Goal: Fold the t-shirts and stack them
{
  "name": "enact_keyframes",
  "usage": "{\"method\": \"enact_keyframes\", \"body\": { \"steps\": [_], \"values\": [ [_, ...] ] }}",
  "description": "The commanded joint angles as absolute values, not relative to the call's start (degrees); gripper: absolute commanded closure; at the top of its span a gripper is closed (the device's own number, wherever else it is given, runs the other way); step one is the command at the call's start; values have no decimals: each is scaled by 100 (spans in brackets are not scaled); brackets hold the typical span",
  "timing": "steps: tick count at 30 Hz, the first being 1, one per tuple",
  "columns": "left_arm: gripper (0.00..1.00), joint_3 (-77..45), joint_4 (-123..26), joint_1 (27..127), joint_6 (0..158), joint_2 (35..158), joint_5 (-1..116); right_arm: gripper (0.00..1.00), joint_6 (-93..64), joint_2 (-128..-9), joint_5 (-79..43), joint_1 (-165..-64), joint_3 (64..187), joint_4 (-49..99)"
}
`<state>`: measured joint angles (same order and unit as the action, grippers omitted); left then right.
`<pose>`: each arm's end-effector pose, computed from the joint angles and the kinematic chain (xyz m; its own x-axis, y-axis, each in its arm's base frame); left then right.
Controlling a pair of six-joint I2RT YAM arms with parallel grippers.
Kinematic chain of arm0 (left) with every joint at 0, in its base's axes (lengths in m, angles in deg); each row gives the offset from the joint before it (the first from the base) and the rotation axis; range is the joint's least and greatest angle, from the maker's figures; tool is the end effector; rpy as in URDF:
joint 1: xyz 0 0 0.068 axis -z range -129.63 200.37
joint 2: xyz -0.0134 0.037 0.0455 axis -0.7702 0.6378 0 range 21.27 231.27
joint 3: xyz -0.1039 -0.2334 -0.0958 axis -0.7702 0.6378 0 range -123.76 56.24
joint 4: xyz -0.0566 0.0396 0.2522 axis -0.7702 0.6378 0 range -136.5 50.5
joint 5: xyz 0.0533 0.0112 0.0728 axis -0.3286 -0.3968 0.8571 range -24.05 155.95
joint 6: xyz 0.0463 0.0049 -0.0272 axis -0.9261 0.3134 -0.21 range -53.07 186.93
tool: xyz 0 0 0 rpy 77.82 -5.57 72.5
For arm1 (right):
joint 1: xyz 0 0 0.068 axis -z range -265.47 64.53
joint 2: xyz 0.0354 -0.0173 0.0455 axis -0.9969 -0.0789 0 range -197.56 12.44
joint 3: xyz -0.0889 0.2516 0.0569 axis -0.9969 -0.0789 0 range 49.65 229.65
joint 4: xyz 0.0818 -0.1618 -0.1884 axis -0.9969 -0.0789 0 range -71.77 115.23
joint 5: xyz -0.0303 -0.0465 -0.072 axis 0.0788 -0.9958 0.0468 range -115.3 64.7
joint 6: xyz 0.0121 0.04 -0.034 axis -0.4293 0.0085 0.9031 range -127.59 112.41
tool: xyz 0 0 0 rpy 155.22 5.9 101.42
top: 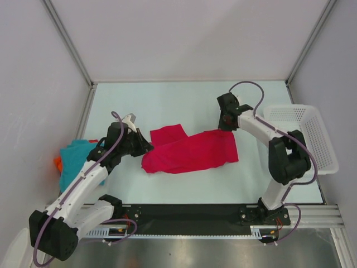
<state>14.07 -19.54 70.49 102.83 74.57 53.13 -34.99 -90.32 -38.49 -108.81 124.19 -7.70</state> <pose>0.1848 -0.0761 0.2696 -0.7620 -0.3298 -0.5574 0.0649 0.8174 -0.5724 0.3476 0.1412 0.2130 -0.8449 0.1235 -0.5204 0.1175 0.9921 0.0446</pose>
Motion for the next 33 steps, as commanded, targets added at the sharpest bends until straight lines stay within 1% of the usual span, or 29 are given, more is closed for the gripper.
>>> {"method": "enact_keyframes", "body": {
  "steps": [1, 6, 11, 13, 17, 19, 23, 25, 26, 27, 28, 29, 30, 31, 32, 33],
  "values": [
    [100, 1528, -2285, 7059, 10156, 7506, 5154, 100, -3554, -8136, -4322, -11026, 12426, -930],
    [100, 1502, -2242, 7068, 10130, 7401, 5154, 100, -3782, -7528, -4621, -11394, 12243, -1239],
    [100, 1423, -2031, 7059, 10059, 7198, 5171, 100, -4247, -6686, -5016, -12132, 11453, -1713],
    [100, 1406, -1943, 7068, 10042, 7128, 5136, 100, -4695, -6395, -5122, -12361, 11171, -1967],
    [100, 1335, -1750, 7068, 10006, 6961, 4978, 100, -5696, -5832, -5403, -13186, 10608, -2565],
    [100, 1291, -1636, 7059, 10024, 6865, 4917, 100, -6259, -5630, -5658, -13442, 10537, -2968],
    [100, 1134, -1425, 7059, 10068, 6575, 4776, 100, -6779, -5488, -5922, -13855, 10581, -3435],
    [97, 1107, -1363, 7068, 10085, 6469, 4645, 100, -6972, -5514, -6001, -14031, 10668, -3612],
    [82, 1141, -1354, 7059, 10085, 6416, 4600, 100, -6999, -5541, -6019, -14075, 10686, -3647],
    [64, 1177, -1363, 7059, 10103, 6303, 4583, 100, -6991, -5567, -6019, -14137, 10712, -3656],
    [46, 1212, -1363, 7068, 10120, 6249, 4591, 94, -7008, -5663, -6019, -14146, 10713, -3639],
    [18, 1299, -1354, 7068, 10147, 6197, 4661, 88, -6991, -5716, -6019, -14146, 10721, -3621],
    [8, 1344, -1363, 7068, 10156, 6127, 4705, 73, -6973, -5778, -6045, -14146, 10730, -3586],
    [1, 1370, -1363, 7068, 10165, 6117, 4749, 66, -6956, -5839, -6063, -14146, 10782, -3586],
    [0, 1405, -1363, 7068, 10165, 6108, 4775, 60, -6895, -5962, -6080, -14137, 10818, -3560],
    [0, 1414, -1398, 7068, 10165, 6126, 4776, 51, -6842, -6024, -6167, -14137, 10879, -3490]
  ]
}}
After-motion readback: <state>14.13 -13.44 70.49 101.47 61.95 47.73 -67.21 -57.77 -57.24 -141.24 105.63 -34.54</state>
